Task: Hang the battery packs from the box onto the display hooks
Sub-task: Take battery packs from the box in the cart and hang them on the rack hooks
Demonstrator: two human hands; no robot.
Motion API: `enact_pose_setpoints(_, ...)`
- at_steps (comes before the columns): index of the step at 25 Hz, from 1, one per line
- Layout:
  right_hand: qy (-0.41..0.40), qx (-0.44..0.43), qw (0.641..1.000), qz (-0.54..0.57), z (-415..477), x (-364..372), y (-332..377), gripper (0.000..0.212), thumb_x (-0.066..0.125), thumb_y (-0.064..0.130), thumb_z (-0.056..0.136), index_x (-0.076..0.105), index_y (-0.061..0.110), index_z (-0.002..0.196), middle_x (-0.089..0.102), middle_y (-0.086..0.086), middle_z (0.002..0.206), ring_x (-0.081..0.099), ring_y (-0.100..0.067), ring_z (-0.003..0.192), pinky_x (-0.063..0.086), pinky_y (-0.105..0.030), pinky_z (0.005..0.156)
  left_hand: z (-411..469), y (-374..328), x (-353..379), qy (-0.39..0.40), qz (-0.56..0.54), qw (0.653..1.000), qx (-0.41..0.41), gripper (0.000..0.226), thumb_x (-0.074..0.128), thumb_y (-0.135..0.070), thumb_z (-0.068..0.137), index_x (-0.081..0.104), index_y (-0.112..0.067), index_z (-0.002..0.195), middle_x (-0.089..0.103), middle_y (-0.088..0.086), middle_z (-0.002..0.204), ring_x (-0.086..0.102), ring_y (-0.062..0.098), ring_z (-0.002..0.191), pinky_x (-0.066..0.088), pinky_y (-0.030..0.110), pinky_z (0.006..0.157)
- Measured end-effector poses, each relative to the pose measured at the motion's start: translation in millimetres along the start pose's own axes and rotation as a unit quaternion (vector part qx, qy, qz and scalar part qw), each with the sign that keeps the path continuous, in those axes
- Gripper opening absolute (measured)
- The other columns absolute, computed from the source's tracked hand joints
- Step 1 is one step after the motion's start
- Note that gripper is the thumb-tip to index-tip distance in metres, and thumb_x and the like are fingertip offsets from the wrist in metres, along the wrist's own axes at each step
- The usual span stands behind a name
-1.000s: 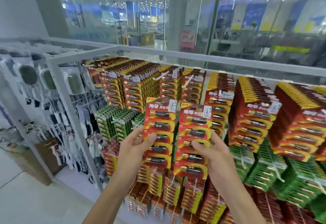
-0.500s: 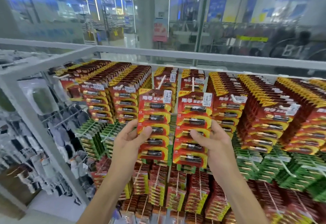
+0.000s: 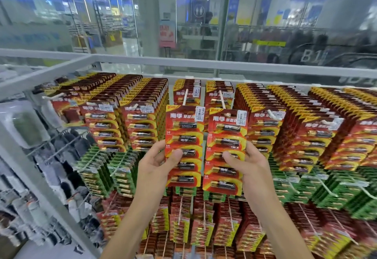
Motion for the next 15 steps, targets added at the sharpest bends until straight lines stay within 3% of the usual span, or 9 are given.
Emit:
enact_pose_setpoints(2,0.010,0.002,1.000,0.006,3.1,-4.2,-3.5,0.053,0.083,0.024,0.077,0.067,0.032,0.126,0.073,0.014,0.125,0.064,-0.009,0.123,0.059,-0.037,0.091,2.1,-1.8,0.9,-0.012,-0.002,1.000,0.008,0.033,0.076,-0.028,0.083,0.070,-0.032,0.116,0.079,-0.010,0.110,0.074,0.011,0.107,0.059,0.038,0.092)
enact_pose_setpoints(4,0.018,-0.004,1.000,0.000,0.5,-2.5,-1.4,0.035,0.078,0.013,0.085,0.068,0.034,0.111,0.077,0.018,0.109,0.072,0.001,0.102,0.060,-0.021,0.070,3.8,-3.7,2.3,-0.020,-0.011,1.000,0.008,0.034,0.075,-0.026,0.086,0.071,-0.025,0.120,0.079,-0.001,0.114,0.074,0.021,0.108,0.060,0.045,0.090)
enact_pose_setpoints(8,0.018,-0.006,1.000,-0.024,-2.4,0.4,0.5,0.031,0.073,0.010,0.090,0.070,0.022,0.118,0.080,0.006,0.107,0.076,-0.015,0.098,0.062,-0.028,0.068,5.5,-5.0,4.7,-0.026,0.000,0.999,0.023,0.024,0.073,-0.023,0.089,0.071,-0.035,0.110,0.080,-0.010,0.107,0.075,0.008,0.100,0.061,0.028,0.080)
enact_pose_setpoints(13,0.033,0.002,0.999,-0.004,1.9,-0.4,1.2,0.030,0.070,0.005,0.093,0.065,0.033,0.103,0.077,0.025,0.091,0.070,0.014,0.080,0.056,-0.012,0.060,9.5,-2.7,6.2,-0.035,0.012,0.999,0.025,0.023,0.070,-0.017,0.094,0.069,-0.031,0.112,0.080,-0.012,0.103,0.075,0.003,0.094,0.058,0.016,0.069)
enact_pose_setpoints(15,0.017,0.011,1.000,-0.010,5.7,-0.9,-3.0,0.035,0.076,0.013,0.089,0.063,0.036,0.112,0.073,0.028,0.100,0.065,0.019,0.093,0.056,-0.016,0.074,9.9,-2.3,5.9,-0.037,0.005,0.999,0.031,0.025,0.070,-0.015,0.093,0.068,-0.036,0.108,0.079,-0.019,0.099,0.073,-0.002,0.093,0.056,0.011,0.069)
Point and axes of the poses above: each hand's wrist, its own z-axis towards the middle knuckle, its own x-axis out of the palm, y = z × x, the point moved 1 cm from there along z, towards the middle knuckle
